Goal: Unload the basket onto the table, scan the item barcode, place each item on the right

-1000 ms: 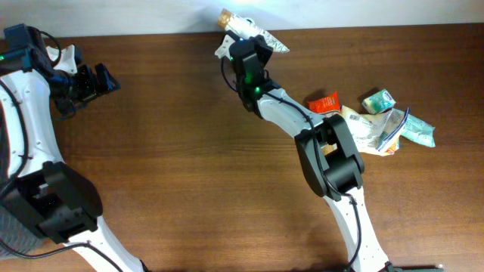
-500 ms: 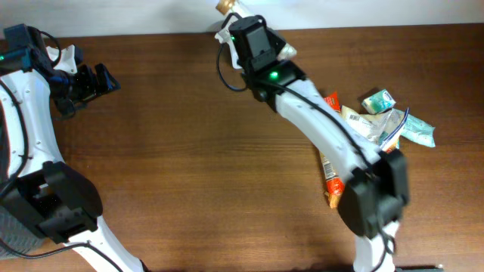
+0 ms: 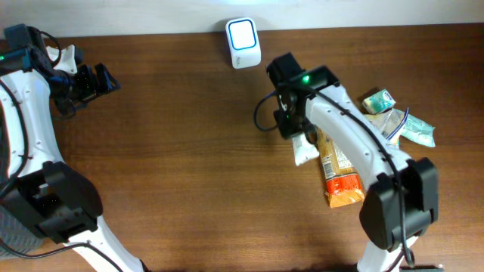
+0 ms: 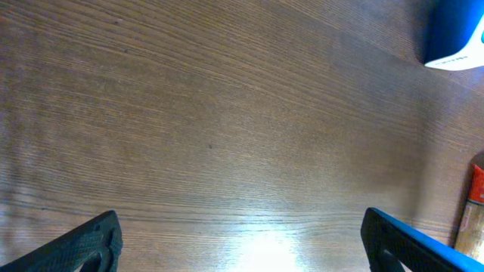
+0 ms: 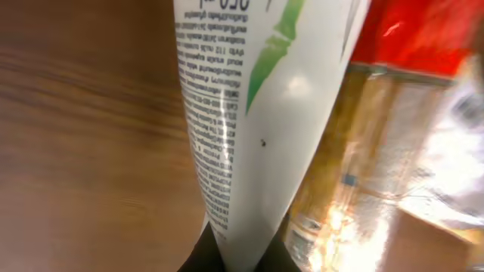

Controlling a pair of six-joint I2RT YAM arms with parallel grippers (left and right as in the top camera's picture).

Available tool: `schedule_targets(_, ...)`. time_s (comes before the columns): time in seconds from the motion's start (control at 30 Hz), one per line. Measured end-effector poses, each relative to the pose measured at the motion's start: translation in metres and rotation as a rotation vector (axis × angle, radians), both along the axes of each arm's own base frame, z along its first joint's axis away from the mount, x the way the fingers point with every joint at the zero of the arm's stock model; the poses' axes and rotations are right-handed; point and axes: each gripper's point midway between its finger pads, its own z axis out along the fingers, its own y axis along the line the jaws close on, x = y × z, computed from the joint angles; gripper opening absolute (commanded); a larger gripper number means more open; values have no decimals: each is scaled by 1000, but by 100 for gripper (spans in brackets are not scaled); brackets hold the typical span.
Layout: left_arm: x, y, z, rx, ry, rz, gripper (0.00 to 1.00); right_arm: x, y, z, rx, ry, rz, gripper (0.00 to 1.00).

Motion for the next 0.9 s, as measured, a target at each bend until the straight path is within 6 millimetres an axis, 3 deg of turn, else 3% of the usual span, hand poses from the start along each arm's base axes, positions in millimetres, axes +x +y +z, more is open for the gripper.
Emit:
schedule_targets(0.07,0,0,0,0,0,0,99,-7,-10,-32,-5,39,-42,7)
schedule_targets(0.13,0,0,0,0,0,0,99,-11,-22,-51,-7,54,-80,20)
schedule_targets(0.17,0,0,0,0,0,0,99,-14,-31,-59,-12,67,-105,34)
schedule_targets(0.2,0,0,0,0,0,0,99,-16,-35,-62,-14,73,-118,44)
schedule_targets(0.27,0,0,0,0,0,0,99,-16,-43,-63,-21,76,-138,54)
schedule_targets(0.4,0,0,0,0,0,0,99,-25,-47,-54,-42,125,-129,64)
schedule_targets(0.47,0,0,0,0,0,0,99,-19,-45,-30,-39,119,-124,71)
schedule_targets(0.5,0,0,0,0,-1,0,99,-7,-40,3,-21,72,-120,79)
schedule_targets(0.53,0,0,0,0,0,0,99,1,-36,26,-3,27,-111,100)
schedule_targets(0.67,0,0,0,0,0,0,99,6,-21,126,87,-121,-86,99)
schedule_targets(0.8,0,0,0,0,0,0,99,4,-15,225,208,-378,-66,99)
schedule_targets(0.9,0,0,0,0,0,0,99,2,-16,238,222,-411,-65,99)
